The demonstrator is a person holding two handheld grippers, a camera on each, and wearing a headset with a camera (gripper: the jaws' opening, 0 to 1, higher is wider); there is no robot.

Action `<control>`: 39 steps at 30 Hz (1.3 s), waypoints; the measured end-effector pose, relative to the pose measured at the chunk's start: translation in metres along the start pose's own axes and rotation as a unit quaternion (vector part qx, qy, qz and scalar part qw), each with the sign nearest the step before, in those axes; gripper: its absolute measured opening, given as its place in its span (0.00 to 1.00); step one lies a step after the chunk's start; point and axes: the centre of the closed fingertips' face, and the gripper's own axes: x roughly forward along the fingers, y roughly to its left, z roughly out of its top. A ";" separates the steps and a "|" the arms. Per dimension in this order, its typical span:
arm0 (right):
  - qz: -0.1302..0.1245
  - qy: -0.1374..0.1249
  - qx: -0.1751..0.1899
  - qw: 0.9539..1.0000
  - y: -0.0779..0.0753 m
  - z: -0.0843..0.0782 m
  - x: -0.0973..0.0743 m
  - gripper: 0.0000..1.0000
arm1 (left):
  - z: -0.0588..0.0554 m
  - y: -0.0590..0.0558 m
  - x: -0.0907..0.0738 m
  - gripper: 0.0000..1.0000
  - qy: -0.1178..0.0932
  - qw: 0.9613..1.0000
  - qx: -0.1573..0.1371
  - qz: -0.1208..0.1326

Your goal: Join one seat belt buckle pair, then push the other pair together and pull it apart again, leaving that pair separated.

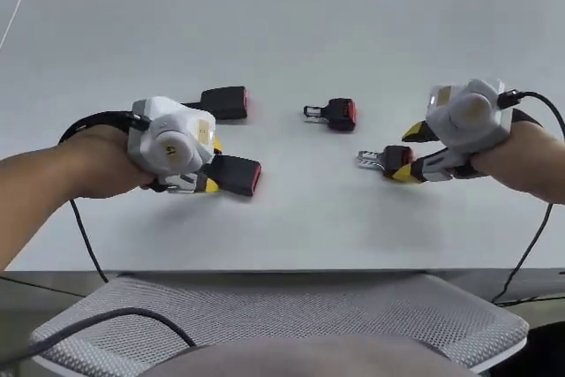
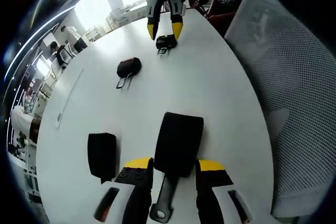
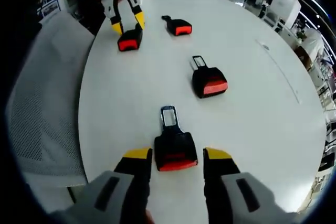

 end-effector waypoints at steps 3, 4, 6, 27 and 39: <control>0.010 0.005 0.002 1.000 -0.001 -0.003 0.005 0.41 | 0.000 -0.001 0.003 0.33 0.004 1.000 0.012 -0.005; 0.013 0.006 0.001 1.000 -0.001 -0.003 0.006 0.41 | 0.000 0.000 0.004 0.33 0.006 1.000 0.016 -0.006; 0.019 0.009 -0.003 1.000 0.000 -0.004 0.009 0.41 | -0.001 0.000 0.005 0.33 0.009 1.000 0.018 -0.009; 0.040 0.038 -0.059 0.997 -0.001 -0.010 0.013 0.37 | -0.001 0.002 0.007 0.32 0.011 1.000 -0.008 -0.019; 0.054 0.051 -0.075 0.994 0.001 -0.011 0.013 0.37 | -0.003 0.002 0.008 0.32 0.024 0.999 -0.028 -0.022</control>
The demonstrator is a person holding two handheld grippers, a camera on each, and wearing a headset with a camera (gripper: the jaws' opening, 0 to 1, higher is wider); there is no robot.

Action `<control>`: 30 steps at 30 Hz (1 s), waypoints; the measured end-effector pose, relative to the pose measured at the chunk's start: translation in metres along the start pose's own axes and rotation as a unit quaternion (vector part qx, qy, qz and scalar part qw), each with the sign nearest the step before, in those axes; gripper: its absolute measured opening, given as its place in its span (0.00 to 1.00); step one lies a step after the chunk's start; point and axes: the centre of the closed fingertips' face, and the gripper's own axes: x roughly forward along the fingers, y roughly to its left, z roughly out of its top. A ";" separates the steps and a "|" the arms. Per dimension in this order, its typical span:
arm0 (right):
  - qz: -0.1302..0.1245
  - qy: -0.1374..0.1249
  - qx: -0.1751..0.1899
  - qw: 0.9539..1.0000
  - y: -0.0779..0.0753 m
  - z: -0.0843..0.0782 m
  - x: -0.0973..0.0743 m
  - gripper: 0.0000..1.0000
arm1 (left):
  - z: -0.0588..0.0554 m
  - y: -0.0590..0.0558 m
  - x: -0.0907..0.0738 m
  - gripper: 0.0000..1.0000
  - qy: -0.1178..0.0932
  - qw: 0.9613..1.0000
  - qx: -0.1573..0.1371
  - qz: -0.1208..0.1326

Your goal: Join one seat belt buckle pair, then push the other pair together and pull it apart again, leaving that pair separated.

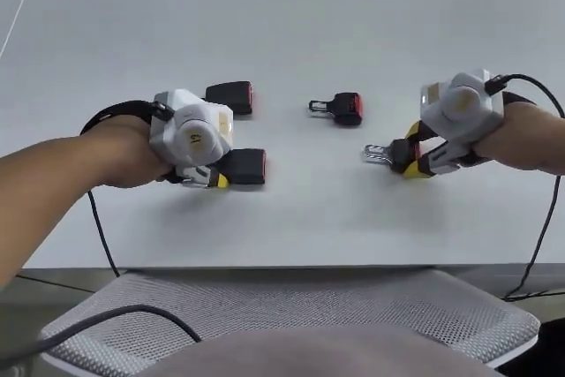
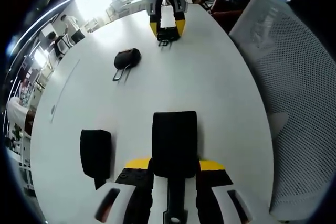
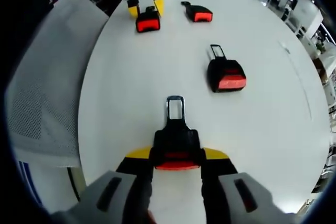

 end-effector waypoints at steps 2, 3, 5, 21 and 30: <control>0.003 0.004 -0.007 1.000 0.000 0.001 0.001 0.37 | 0.000 0.000 0.000 0.32 0.001 1.000 0.000 -0.001; 0.003 0.005 -0.008 1.000 0.000 0.001 0.001 0.37 | 0.000 -0.001 0.000 0.32 0.001 1.000 0.000 -0.002; 0.003 0.009 -0.010 1.000 0.001 0.002 0.001 0.37 | 0.000 -0.001 0.000 0.32 0.000 1.000 0.000 -0.001; 0.000 -0.014 -0.001 1.000 0.011 0.017 0.006 0.36 | -0.001 -0.002 0.001 0.32 -0.005 1.000 0.000 -0.009; -0.001 -0.035 0.000 0.999 0.022 0.035 0.012 0.35 | -0.002 -0.002 0.003 0.32 -0.003 1.000 -0.002 -0.008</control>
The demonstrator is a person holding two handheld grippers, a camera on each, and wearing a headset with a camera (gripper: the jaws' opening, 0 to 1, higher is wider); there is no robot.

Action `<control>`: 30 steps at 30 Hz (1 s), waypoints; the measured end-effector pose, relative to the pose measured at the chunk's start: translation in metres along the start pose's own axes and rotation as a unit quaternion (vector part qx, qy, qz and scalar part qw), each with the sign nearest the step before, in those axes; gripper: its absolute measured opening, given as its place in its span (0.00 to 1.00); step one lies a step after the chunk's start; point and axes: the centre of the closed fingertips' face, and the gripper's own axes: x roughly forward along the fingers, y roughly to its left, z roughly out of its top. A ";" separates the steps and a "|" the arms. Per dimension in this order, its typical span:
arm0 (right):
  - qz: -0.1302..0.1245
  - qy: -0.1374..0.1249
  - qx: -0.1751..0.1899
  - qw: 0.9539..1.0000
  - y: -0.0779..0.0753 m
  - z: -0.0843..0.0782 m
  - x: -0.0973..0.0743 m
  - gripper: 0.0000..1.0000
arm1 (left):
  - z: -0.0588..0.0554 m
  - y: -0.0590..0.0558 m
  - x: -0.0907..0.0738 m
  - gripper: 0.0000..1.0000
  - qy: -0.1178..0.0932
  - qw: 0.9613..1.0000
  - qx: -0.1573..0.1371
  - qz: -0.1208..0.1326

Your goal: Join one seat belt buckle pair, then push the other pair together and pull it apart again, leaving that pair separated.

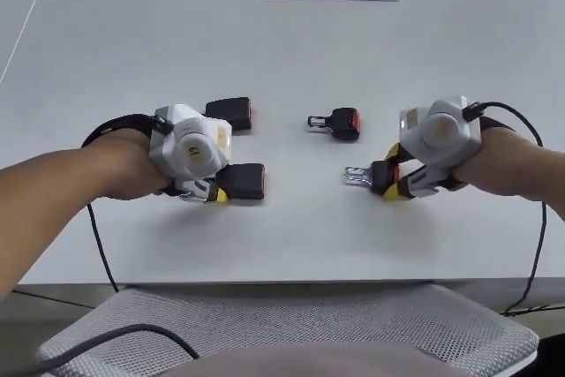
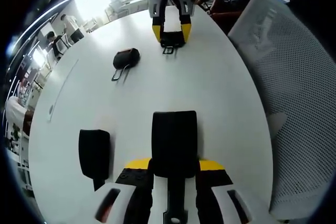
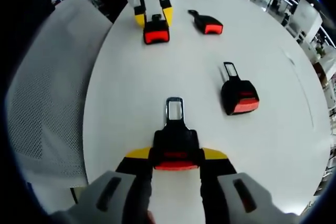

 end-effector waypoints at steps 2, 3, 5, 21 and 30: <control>0.001 -0.003 -0.001 1.000 0.002 0.004 0.002 0.35 | 0.000 0.000 0.000 0.32 0.000 1.000 0.000 0.000; 0.003 -0.005 -0.002 1.000 0.004 0.007 0.003 0.35 | 0.000 0.000 0.000 0.32 0.000 1.000 0.000 0.001; 0.003 -0.010 -0.004 1.000 0.005 0.013 0.005 0.35 | 0.000 0.000 0.000 0.32 0.000 1.000 0.000 0.001; 0.005 -0.040 -0.006 0.999 0.017 0.044 0.017 0.35 | 0.001 -0.001 -0.001 0.32 0.001 1.000 0.000 0.004; 0.006 -0.060 -0.002 0.998 0.023 0.068 0.027 0.35 | 0.001 0.000 -0.001 0.32 0.000 1.000 0.001 0.003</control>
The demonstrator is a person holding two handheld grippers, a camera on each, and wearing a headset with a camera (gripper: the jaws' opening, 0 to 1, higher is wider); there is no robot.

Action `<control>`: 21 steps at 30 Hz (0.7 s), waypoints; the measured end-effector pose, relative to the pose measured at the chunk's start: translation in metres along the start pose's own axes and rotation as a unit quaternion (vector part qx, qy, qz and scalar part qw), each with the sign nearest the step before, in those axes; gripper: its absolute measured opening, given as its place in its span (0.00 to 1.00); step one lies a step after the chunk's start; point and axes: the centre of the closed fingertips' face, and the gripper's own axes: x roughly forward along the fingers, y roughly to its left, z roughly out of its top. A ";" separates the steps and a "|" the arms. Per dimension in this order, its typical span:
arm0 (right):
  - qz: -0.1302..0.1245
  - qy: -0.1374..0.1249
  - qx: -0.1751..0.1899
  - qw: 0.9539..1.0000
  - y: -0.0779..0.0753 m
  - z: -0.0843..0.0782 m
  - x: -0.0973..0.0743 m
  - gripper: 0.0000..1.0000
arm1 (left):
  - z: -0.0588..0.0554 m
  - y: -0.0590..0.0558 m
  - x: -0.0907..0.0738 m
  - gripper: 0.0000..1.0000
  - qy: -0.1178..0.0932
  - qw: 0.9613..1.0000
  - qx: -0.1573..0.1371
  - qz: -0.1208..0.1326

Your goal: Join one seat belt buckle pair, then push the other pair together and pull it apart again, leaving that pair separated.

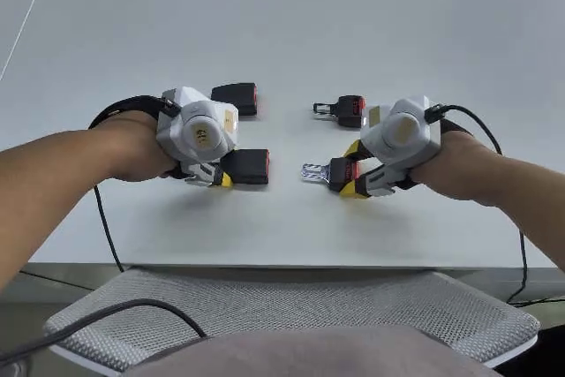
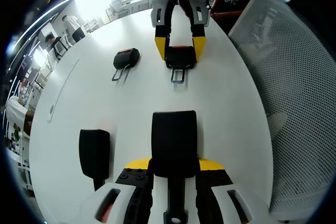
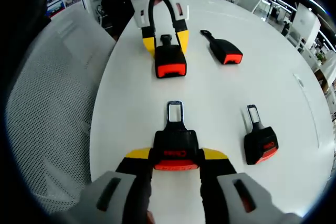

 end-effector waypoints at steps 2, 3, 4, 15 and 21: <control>-0.001 -0.003 -0.001 1.000 0.000 0.004 0.002 0.35 | 0.000 0.000 0.000 0.32 0.000 1.000 0.000 0.000; -0.003 -0.007 0.001 1.000 0.000 0.007 0.004 0.35 | 0.000 0.000 0.000 0.32 0.000 1.000 0.000 0.000; -0.003 -0.008 0.001 1.000 0.000 0.008 0.005 0.35 | 0.000 0.000 0.000 0.32 0.000 1.000 0.000 0.000; -0.003 -0.022 0.001 1.000 -0.001 0.026 0.017 0.35 | 0.001 0.000 -0.001 0.32 0.003 1.000 -0.003 0.002; -0.003 -0.025 -0.003 1.000 -0.001 0.033 0.021 0.35 | 0.001 0.000 -0.001 0.32 0.006 1.000 -0.002 0.001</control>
